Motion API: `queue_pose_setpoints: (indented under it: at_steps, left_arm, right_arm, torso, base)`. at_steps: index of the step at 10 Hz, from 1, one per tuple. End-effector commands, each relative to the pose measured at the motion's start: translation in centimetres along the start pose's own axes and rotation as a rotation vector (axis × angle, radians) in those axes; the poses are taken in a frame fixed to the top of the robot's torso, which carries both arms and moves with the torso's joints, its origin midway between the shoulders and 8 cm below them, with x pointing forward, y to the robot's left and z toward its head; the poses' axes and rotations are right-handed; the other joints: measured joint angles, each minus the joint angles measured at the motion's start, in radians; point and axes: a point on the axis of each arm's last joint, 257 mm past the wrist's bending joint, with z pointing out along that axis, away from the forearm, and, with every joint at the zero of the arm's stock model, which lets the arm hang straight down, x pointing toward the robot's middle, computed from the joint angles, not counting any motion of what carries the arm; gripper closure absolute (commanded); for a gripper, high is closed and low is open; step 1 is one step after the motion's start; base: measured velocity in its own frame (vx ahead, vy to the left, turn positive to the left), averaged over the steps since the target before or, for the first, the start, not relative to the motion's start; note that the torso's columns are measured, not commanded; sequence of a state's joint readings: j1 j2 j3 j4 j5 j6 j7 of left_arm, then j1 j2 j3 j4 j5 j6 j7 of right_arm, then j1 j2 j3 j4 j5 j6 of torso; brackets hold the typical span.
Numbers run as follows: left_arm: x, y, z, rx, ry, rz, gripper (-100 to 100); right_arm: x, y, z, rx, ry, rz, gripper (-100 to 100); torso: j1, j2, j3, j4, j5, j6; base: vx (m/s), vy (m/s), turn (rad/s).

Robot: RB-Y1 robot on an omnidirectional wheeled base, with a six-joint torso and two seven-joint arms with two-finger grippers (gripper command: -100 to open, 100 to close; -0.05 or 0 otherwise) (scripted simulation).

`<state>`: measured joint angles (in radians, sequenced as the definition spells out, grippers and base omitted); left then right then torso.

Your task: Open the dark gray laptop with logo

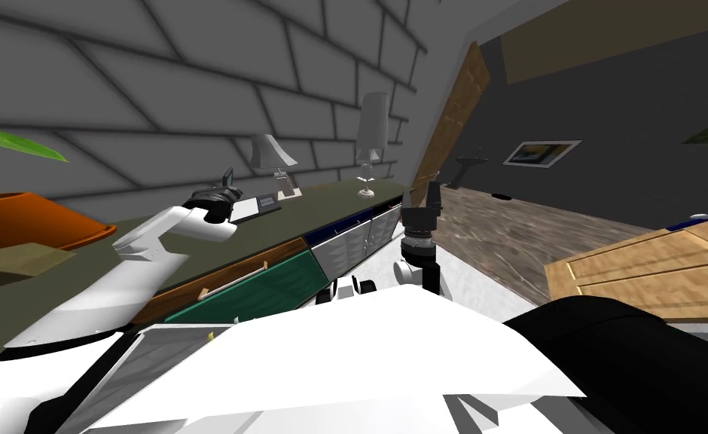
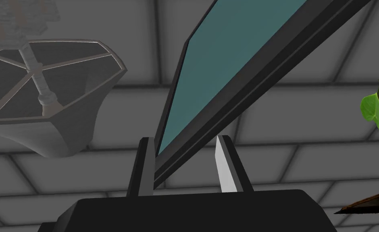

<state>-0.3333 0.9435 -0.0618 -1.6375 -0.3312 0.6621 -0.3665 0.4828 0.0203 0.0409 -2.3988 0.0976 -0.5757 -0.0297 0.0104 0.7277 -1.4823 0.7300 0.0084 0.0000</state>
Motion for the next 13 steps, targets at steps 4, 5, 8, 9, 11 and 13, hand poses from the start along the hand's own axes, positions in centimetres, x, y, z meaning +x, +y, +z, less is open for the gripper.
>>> queue_pose_setpoints:
  at_steps: [4, 5, 8, 9, 11, 13]
  left_arm:
    - [3.6, 1.4, -0.1, 0.105, 0.048, 0.095, 100]
    - [5.6, 2.8, -0.2, 0.111, 0.083, 0.141, 100]
    - [6.6, 4.2, -0.5, 0.149, 0.116, 0.181, 100]
    - [6.8, 3.7, -0.6, 0.167, 0.121, 0.169, 100]
    - [4.8, 3.1, 0.6, 0.179, 0.064, 0.196, 100]
    - [4.9, 2.4, 1.2, 0.195, 0.048, 0.217, 100]
  right_arm:
    - [0.0, 0.0, 0.0, 0.000, 0.000, 0.000, 0]
    - [0.0, 0.0, 0.0, 0.000, 0.000, 0.000, 0]
    - [0.0, 0.0, 0.0, 0.000, 0.000, 0.000, 0]
    - [0.0, 0.0, 0.0, 0.000, 0.000, 0.000, 0]
    - [0.0, 0.0, 0.0, 0.000, 0.000, 0.000, 0]
    - [0.0, 0.0, 0.0, 0.000, 0.000, 0.000, 0]
  torso:
    - [0.005, 0.001, 0.001, -0.003, 0.005, -0.005]
    - [0.006, 0.005, 0.004, -0.003, 0.006, -0.005]
    - [0.007, 0.005, 0.004, -0.001, 0.006, -0.001]
    - [0.006, 0.003, 0.003, -0.004, 0.007, -0.008]
    - [0.007, 0.006, 0.004, 0.001, 0.004, -0.003]
    - [0.003, 0.006, 0.004, 0.003, 0.001, -0.004]
  base:
    - [0.075, -0.129, 0.161]
    - [0.079, -0.149, 0.179]
    - [0.045, -0.111, 0.058]
    - [0.069, -0.131, 0.097]
    - [0.013, -0.047, 0.057]
    - [0.000, -0.026, 0.063]
